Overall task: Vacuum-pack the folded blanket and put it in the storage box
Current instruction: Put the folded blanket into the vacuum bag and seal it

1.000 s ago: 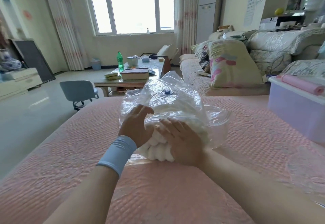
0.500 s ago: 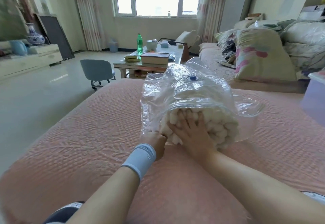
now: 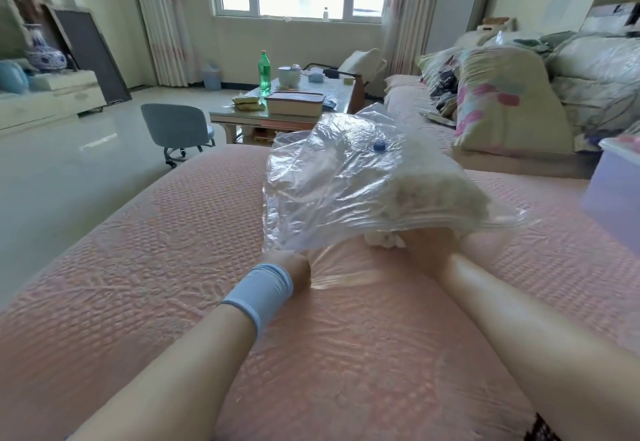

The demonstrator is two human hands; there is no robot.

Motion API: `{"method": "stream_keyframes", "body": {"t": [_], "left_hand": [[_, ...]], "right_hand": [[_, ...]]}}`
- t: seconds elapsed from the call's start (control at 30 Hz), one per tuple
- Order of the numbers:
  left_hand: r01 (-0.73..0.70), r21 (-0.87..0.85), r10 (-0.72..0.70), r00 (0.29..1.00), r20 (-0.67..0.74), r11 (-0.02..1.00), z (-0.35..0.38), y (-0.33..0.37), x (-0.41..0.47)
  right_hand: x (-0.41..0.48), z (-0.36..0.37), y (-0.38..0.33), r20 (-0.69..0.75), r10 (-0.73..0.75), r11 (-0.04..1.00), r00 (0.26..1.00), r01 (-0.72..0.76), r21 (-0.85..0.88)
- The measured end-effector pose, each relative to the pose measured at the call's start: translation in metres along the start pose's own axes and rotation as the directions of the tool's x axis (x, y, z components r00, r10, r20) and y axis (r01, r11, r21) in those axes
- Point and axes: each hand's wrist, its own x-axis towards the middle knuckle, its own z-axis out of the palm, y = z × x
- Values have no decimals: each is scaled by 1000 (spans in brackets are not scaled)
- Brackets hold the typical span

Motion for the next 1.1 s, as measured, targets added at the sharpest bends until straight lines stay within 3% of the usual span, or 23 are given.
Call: {"method": "stream_keyframes", "body": {"t": [0.07,0.17,0.23,0.33,0.37,0.4,0.43,0.53,0.57,0.63,0.7,0.8,0.97,1.1], "left_hand": [[10,-29,-13,993,-115,1000,-7,7,1],[-101,-223,12,930,-368,970,-31,21,2],[-253,-288,8,763,-646,923,-50,33,1],[-405,-207,-65,337,-939,891,-74,47,3],[-399,-184,-83,258,-963,898,-81,49,5],[-376,-181,-91,245,-965,909,-87,48,10],[-339,-199,-92,306,-948,920,-91,47,15],[-160,-228,-45,719,-693,961,-83,41,28],[-145,-226,-18,805,-593,963,-74,41,33],[-163,-279,27,900,-434,946,-57,41,41],[-189,-381,53,939,-340,905,-45,43,43],[-199,-424,77,955,-288,883,-29,48,44],[-101,-187,87,993,-86,977,-7,53,46],[-80,-122,67,992,-104,989,-8,62,60]], "right_hand": [[-4,4,3,15,-81,995,997,82,-58],[-15,-7,5,-116,-243,962,963,224,-156],[-22,-19,5,-256,-400,912,880,354,-209],[-28,-34,5,-629,-496,861,599,433,-266],[-29,-37,4,-701,-458,877,547,408,-255],[-29,-39,3,-747,-407,899,526,377,-225],[-29,-41,5,-753,-349,924,558,339,-176],[-28,-42,15,-533,-145,989,834,135,-58],[-27,-39,20,-423,-100,995,901,87,-49],[-23,-25,29,-221,-103,995,970,98,-33],[-23,-13,33,-74,-155,988,985,156,4],[-24,-1,31,-23,-170,976,985,172,133],[-26,17,25,29,-187,964,982,178,200],[-16,25,25,18,-169,972,985,163,170]]}}
